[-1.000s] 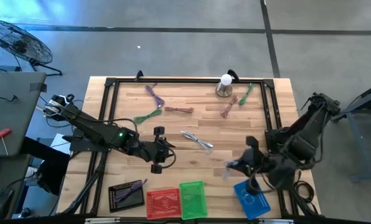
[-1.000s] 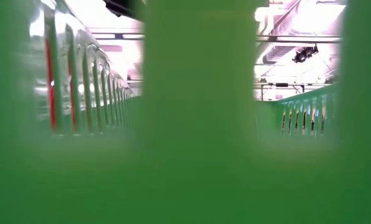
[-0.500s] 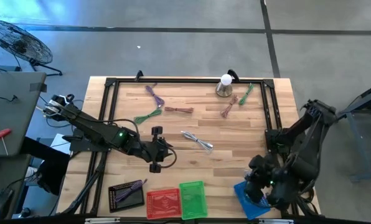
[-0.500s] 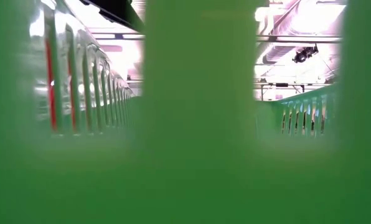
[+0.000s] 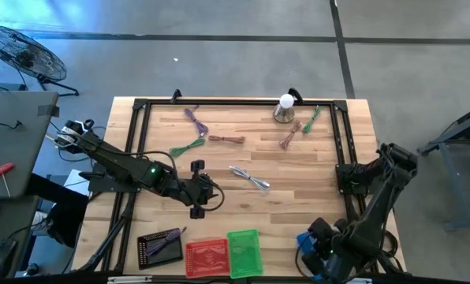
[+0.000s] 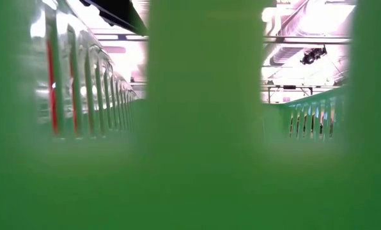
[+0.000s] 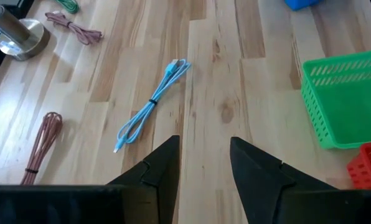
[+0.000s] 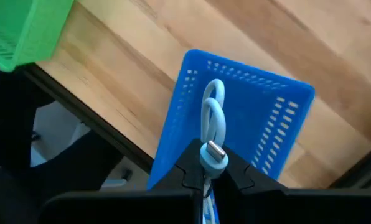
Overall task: Pick & Place USB Port
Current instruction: Put the left light blue charger cable into the blue bin
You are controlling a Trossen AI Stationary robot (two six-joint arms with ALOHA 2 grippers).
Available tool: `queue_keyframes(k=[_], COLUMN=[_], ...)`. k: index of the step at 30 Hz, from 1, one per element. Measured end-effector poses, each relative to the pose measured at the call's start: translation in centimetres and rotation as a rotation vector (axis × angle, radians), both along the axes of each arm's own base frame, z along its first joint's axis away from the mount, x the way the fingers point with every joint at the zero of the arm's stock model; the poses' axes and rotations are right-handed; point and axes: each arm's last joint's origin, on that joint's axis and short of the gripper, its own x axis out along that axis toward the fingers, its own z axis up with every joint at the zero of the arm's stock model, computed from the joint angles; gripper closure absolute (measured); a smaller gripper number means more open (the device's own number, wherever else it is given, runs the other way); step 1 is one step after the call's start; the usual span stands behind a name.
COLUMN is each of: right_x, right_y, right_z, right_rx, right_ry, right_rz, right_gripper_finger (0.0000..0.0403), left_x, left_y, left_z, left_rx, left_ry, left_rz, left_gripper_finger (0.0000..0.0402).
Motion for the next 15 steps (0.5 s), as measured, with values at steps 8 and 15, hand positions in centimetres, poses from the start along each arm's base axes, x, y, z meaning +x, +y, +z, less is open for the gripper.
queue_keyframes(k=[8, 15], right_x=[0.4, 0.5], right_y=[0.7, 0.5], right_z=[-1.5, -1.8], right_rx=[-0.035, -0.101], right_ry=[0.033, 0.011], right_rz=[0.003, 0.006], right_gripper_finger=[0.0391, 0.0328], left_x=[0.0, 0.0], left_y=[0.0, -0.1], left_z=[0.0, 0.0], left_rx=[-0.023, -0.06], left_ry=[-0.004, -0.001], left_rz=[0.018, 0.023], left_gripper_finger=[0.0266, 0.0266])
